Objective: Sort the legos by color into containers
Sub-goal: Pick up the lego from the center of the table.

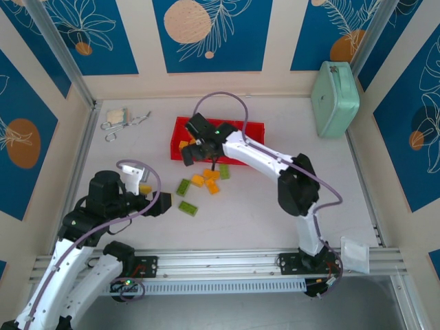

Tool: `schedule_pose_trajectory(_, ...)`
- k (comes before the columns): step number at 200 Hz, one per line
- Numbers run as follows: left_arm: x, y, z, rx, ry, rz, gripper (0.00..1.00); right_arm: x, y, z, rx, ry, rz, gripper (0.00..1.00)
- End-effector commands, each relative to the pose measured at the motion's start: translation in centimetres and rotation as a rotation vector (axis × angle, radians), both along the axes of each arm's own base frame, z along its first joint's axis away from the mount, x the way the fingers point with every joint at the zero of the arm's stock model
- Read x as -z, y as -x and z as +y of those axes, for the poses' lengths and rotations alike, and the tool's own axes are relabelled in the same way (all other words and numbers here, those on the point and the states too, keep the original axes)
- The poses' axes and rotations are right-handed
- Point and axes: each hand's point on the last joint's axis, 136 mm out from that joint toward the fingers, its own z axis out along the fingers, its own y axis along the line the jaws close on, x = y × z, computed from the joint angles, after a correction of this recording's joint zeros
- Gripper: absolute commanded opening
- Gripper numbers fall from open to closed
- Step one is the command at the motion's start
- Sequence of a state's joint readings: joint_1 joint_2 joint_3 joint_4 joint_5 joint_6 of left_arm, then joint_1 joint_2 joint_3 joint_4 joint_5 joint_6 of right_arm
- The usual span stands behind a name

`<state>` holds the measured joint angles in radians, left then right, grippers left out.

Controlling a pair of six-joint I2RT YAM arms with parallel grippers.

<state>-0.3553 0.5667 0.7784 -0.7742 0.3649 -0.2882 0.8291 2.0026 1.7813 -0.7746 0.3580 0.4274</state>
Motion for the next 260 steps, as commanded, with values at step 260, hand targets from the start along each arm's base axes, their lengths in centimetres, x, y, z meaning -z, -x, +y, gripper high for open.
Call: schedule_pose_trajectory(260, -0.2, -0.1, 0.2, -0.014, 0.006, 0.0, 0.99, 10.7, 8.7, -3.5, -0.058, 0.135, 0.302, 0.83)
